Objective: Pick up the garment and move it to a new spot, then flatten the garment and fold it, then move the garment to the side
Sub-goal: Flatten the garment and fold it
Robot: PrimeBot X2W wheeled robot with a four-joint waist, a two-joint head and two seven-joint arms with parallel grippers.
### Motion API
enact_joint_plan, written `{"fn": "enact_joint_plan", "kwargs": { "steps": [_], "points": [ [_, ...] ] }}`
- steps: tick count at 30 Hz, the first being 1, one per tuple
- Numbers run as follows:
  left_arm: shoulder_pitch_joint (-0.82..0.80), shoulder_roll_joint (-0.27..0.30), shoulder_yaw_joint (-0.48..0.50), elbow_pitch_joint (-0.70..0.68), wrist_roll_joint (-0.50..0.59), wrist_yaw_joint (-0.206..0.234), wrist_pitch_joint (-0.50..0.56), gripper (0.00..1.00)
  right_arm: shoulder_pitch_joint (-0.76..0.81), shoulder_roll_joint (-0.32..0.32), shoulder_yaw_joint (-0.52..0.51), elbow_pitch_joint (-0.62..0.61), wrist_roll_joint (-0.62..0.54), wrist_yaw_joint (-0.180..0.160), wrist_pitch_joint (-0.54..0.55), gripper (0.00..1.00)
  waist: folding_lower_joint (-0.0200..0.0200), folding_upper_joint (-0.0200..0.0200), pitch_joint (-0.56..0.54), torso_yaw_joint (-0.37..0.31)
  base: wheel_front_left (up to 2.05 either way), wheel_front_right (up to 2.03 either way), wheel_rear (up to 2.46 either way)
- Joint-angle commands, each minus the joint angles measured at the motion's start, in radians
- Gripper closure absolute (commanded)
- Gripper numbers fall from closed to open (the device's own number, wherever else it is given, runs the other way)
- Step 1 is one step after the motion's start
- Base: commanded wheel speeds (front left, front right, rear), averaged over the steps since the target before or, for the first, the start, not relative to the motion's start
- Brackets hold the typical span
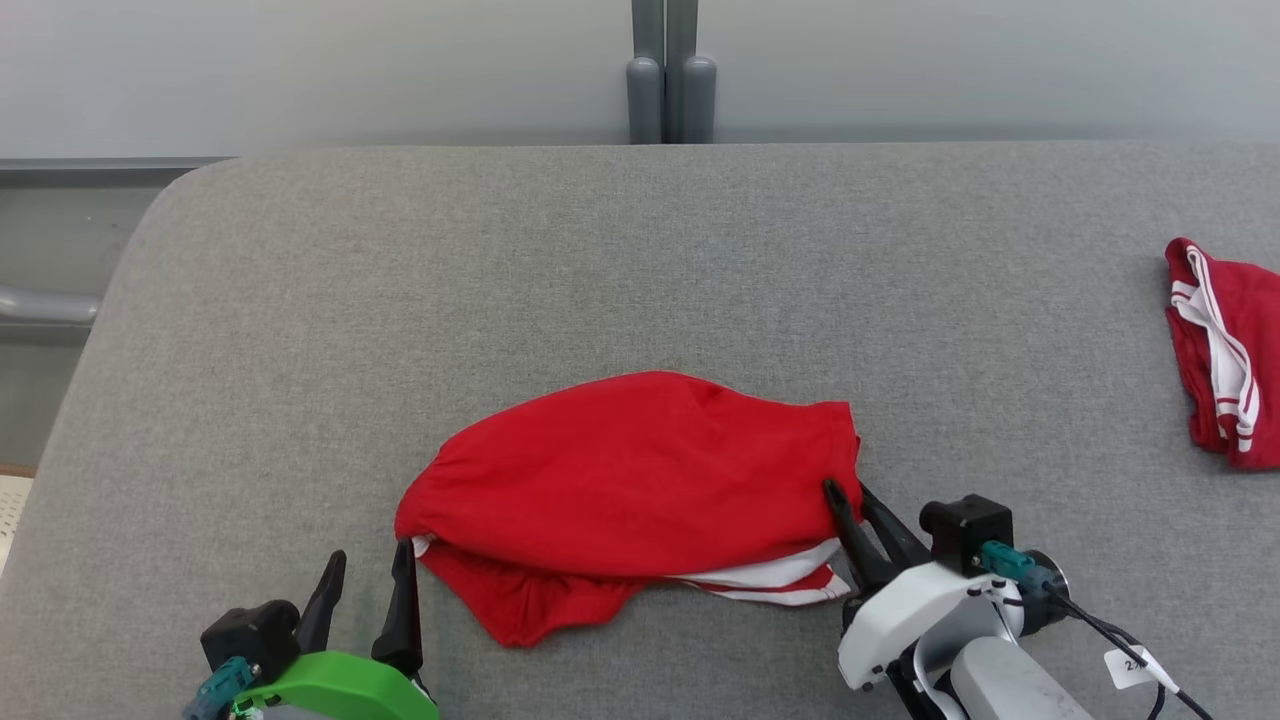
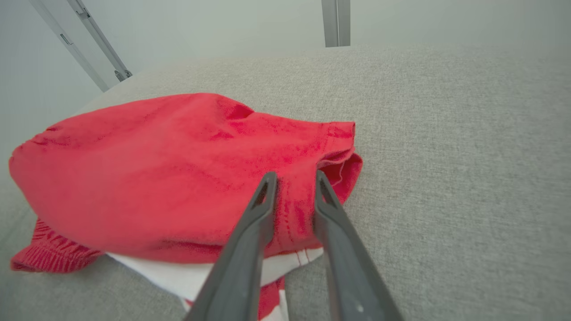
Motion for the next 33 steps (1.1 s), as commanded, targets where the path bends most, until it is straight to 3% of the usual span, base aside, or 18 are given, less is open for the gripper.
{"fn": "enact_joint_plan", "kwargs": {
  "steps": [1,12,21,26,33],
  "points": [
    [0.013,-0.002,0.002,-0.009,0.011,0.005,-0.002,0.0,-0.016,-0.003,0.0,-0.004,0.016,0.0,-0.003,1.0,0.0,0.0,0.001,0.007,0.0,0.0,0.0],
    [0.041,-0.005,0.008,-0.077,0.026,0.011,-0.009,0.0,0.072,-0.003,-0.155,-0.146,0.037,0.0,-0.003,1.0,0.0,0.0,-0.006,-0.015,0.0,0.0,0.0],
    [0.027,-0.016,-0.003,-0.119,0.045,0.008,-0.009,0.0,0.108,-0.003,-0.264,-0.255,0.014,0.0,0.093,1.0,0.0,0.0,0.008,-0.044,0.0,0.0,0.0],
    [0.007,-0.023,-0.018,-0.128,0.055,0.002,-0.009,0.0,0.034,-0.003,-0.29,-0.166,0.009,0.0,0.139,1.0,0.0,0.0,0.029,-0.024,0.0,0.0,0.0],
    [-0.008,-0.028,-0.03,-0.137,0.065,-0.008,-0.009,0.0,-0.125,-0.003,-0.359,0.069,-0.026,0.0,0.15,1.0,0.0,0.0,0.05,0.029,0.0,0.0,0.0]
  ]
}}
